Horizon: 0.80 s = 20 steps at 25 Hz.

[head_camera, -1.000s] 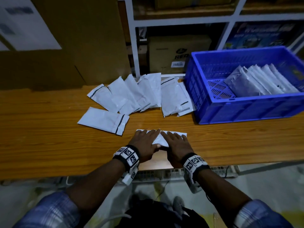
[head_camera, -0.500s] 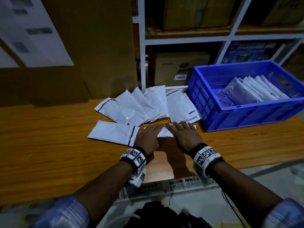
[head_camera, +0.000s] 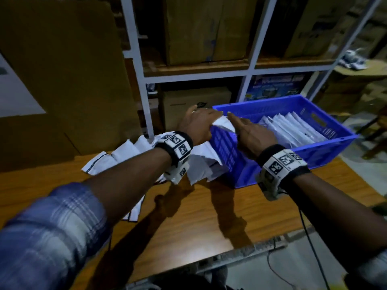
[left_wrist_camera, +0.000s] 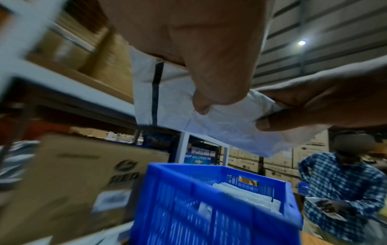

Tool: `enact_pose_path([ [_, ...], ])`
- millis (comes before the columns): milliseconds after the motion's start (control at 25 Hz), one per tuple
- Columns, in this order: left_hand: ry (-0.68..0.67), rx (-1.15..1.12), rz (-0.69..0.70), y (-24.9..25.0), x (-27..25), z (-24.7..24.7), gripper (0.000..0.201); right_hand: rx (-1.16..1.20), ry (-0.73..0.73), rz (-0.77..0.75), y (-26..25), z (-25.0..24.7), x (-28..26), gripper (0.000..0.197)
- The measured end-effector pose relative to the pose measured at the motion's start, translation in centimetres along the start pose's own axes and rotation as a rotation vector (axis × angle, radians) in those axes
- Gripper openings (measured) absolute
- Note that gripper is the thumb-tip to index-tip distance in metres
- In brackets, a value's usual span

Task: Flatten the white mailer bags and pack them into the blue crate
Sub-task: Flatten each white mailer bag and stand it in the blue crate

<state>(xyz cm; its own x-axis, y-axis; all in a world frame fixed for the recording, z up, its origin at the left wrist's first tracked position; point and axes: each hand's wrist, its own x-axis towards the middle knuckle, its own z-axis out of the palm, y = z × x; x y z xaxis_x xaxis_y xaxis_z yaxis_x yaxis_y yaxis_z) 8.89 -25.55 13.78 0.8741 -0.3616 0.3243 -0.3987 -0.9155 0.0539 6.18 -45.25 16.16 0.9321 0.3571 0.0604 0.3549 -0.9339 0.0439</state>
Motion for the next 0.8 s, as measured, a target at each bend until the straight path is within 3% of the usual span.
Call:
enact_pose_path([
  [160, -0.041, -0.004, 0.082, 3.1, 10.4, 1.1, 0.055, 0.097, -0.101, 0.071, 8.9, -1.1, 4.2, 0.074],
  [320, -0.149, 0.0, 0.181, 6.8, 18.9, 3.8, 0.031, 0.283, -0.248, 0.131, 16.3, 0.6, 8.3, 0.064],
  [440, -0.269, -0.016, 0.187, 9.1, 23.6, 6.9, 0.027, 0.355, -0.327, 0.142, 19.5, 3.0, 10.6, 0.076],
  [560, -0.404, 0.01, 0.219, 10.3, 26.8, 10.8, 0.028, 0.402, -0.446, 0.152, 21.9, 6.1, 12.6, 0.075],
  [800, -0.538, 0.111, 0.264, 11.5, 29.1, 19.0, 0.027, 0.296, -0.6, 0.143, 24.7, 9.9, 14.9, 0.028],
])
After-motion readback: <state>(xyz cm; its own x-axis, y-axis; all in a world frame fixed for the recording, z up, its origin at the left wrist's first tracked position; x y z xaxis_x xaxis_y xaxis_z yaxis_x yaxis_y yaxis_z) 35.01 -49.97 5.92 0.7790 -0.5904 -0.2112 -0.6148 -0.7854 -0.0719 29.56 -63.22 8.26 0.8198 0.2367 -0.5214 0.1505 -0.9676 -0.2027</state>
